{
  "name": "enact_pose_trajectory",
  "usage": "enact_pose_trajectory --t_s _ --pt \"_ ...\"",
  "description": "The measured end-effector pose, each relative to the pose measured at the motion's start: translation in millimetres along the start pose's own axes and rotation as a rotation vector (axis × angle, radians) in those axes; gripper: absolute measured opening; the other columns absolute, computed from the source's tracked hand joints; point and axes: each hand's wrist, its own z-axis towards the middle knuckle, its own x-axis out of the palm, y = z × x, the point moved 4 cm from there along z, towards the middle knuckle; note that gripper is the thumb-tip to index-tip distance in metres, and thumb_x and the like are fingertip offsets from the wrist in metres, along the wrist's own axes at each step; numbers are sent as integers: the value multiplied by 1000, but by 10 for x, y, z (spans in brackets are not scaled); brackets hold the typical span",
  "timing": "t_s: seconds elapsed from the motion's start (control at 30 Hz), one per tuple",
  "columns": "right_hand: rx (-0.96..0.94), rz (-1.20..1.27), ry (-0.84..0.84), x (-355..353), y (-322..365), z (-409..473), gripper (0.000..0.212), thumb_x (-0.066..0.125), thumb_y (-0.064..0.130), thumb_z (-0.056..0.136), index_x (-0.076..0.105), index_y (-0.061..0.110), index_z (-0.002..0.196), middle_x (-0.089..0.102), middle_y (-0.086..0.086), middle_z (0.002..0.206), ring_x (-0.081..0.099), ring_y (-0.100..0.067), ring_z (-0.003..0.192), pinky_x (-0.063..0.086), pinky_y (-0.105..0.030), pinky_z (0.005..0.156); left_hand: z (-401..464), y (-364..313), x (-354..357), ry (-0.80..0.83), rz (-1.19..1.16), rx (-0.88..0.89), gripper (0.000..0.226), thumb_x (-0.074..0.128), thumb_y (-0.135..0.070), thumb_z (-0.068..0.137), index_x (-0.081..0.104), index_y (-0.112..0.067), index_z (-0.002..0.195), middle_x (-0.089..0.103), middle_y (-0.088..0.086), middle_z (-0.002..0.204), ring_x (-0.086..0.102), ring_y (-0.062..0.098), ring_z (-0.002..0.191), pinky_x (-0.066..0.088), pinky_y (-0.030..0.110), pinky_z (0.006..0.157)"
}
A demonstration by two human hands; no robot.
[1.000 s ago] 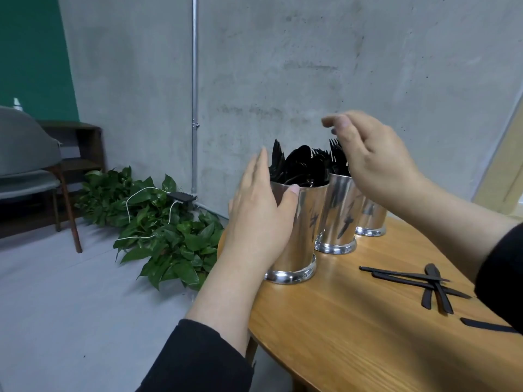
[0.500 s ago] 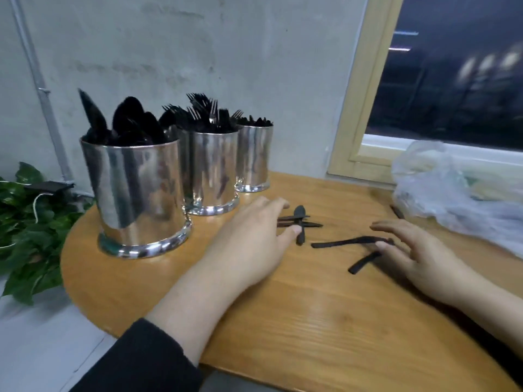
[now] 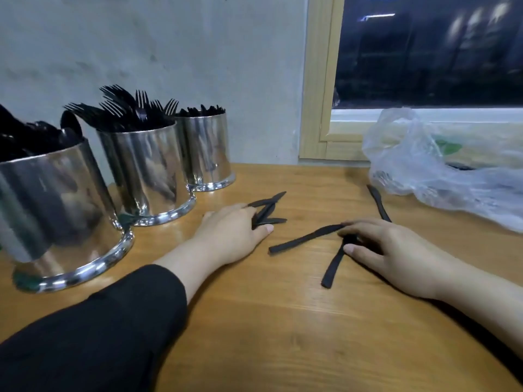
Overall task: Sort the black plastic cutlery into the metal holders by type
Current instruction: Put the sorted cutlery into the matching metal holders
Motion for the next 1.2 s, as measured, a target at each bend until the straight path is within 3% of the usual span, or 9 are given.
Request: enact_pose_trajectory --t_s 0.17,0.33,0.43,0.57,0.67,0.77,0.87,1.1,1.2 --pt "-37 42 5 1 -56 97 37 51 53 93 59 39 126 47 34 131 49 8 116 37 -13 96 101 -237 15 -78 -76 81 53 46 -58 99 52 -28 142 59 -6 137 54 19 125 44 46 106" --pt "101 -7 -222 -111 -289 207 33 55 40 97 60 28 127 54 12 127 52 -7 110 36 -21 89 233 -472 -96 -239 -194 78 47 43 -53 102 55 -27 140 59 -7 137 56 16 122 48 38 101" --pt "218 -105 -128 -107 -468 252 41 49 43 100 55 25 136 52 3 142 51 -19 127 39 -30 101 311 -667 -60 -176 -110 110 50 43 -55 102 51 -29 143 55 -6 144 52 17 130 44 42 107" --pt "188 -110 -97 -150 -501 262 26 55 35 98 70 25 116 66 7 125 60 -17 116 45 -30 96 379 -648 -92 -189 -87 110 48 44 -48 103 51 -26 145 54 -3 147 51 20 133 44 43 108" --pt "159 -121 -148 -185 -484 271 13 66 25 92 75 26 101 69 10 103 64 -13 98 42 -20 80 479 -423 -143 -216 -56 54 42 47 -40 104 57 -22 141 59 2 140 56 26 126 48 43 102" --pt "168 -100 -168 -209 -481 278 12 70 18 88 75 25 96 69 7 95 64 -14 90 38 -17 72 542 -228 -110 -111 36 -5 38 55 -45 100 68 -22 128 67 3 125 62 27 113 53 41 94" --pt "191 -108 -174 -226 -486 259 20 69 15 88 72 28 102 65 7 96 62 -13 87 41 -21 74 543 -181 -71 -75 42 0 27 60 -41 98 75 -25 113 71 -1 109 64 23 102 55 39 87" --pt "222 -152 -134 -278 -363 200 28 61 9 88 71 21 112 69 0 101 63 -20 93 48 -28 80 498 -199 -79 -136 -7 26 13 62 -35 98 71 -27 103 68 -3 102 60 22 99 46 34 77" --pt "210 -224 -106 -276 -302 200 26 59 17 88 69 16 113 68 -7 105 63 -27 99 49 -34 84 441 -209 -148 -187 -55 38 12 59 -30 99 69 -23 100 62 -2 91 56 22 91 43 34 73"
